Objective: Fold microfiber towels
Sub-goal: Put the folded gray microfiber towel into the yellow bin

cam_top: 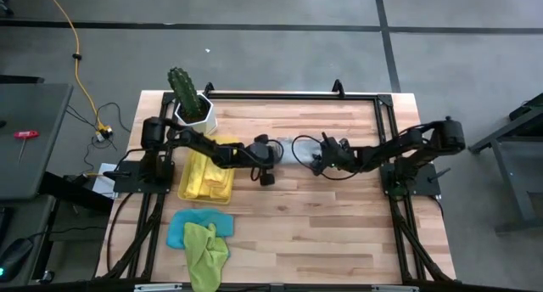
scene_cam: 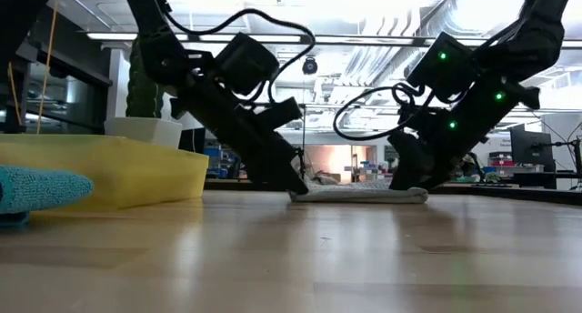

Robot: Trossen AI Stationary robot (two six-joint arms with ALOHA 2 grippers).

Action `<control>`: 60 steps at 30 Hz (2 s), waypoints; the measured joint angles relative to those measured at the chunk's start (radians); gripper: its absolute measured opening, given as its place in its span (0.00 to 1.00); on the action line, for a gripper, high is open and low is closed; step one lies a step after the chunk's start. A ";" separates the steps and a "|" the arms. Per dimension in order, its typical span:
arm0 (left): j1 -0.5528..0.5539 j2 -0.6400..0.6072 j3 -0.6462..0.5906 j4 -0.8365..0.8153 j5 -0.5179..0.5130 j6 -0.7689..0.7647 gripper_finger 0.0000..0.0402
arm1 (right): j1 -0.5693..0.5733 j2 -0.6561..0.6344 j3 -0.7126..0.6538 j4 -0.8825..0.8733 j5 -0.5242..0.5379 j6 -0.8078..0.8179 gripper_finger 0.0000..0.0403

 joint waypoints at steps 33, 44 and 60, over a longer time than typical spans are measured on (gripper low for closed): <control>-0.064 -0.543 -0.068 -0.220 -0.053 -0.006 0.00 | -0.013 -0.437 -0.003 -0.070 0.010 -0.019 0.52; -0.081 -0.932 -0.465 0.185 0.055 -0.087 0.00 | -0.006 -0.433 -0.003 -0.065 0.002 -0.037 0.52; -0.062 -1.282 -0.538 -0.020 0.104 -0.098 0.00 | -0.006 -0.433 -0.003 -0.052 0.041 -0.059 0.52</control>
